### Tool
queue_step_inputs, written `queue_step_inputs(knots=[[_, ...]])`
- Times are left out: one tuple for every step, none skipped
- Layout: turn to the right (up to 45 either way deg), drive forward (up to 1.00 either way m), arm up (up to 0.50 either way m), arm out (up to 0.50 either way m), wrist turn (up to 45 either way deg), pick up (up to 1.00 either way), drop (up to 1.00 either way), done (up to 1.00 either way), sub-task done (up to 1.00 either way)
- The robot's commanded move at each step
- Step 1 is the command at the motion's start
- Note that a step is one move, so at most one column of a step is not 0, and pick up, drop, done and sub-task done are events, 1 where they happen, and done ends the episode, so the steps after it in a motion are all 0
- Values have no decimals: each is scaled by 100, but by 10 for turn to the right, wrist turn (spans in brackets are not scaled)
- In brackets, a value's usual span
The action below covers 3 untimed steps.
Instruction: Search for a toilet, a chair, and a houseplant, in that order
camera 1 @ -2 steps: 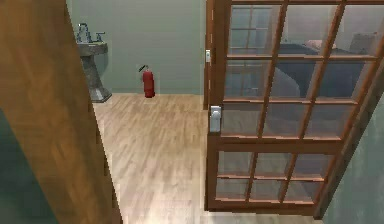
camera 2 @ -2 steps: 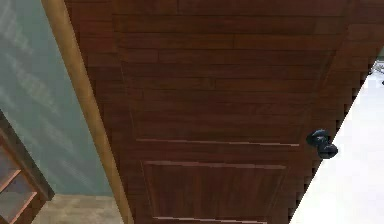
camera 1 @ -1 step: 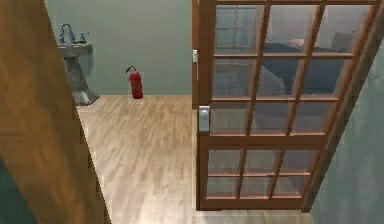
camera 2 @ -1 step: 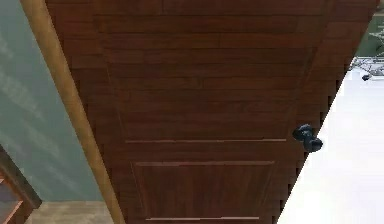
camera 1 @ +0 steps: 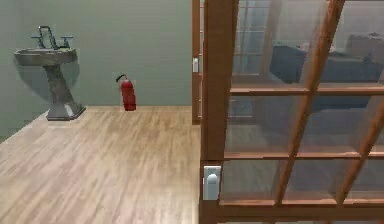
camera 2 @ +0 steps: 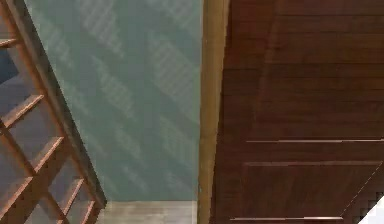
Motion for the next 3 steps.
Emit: queue_step_inputs(knots=[[-450, 0, 0, 0, 0, 0, 0, 0, 0], [-150, 0, 0, 0, 0, 0, 0, 0, 0], [0, 30, 0, 0, 0, 0, 0, 0, 0]])
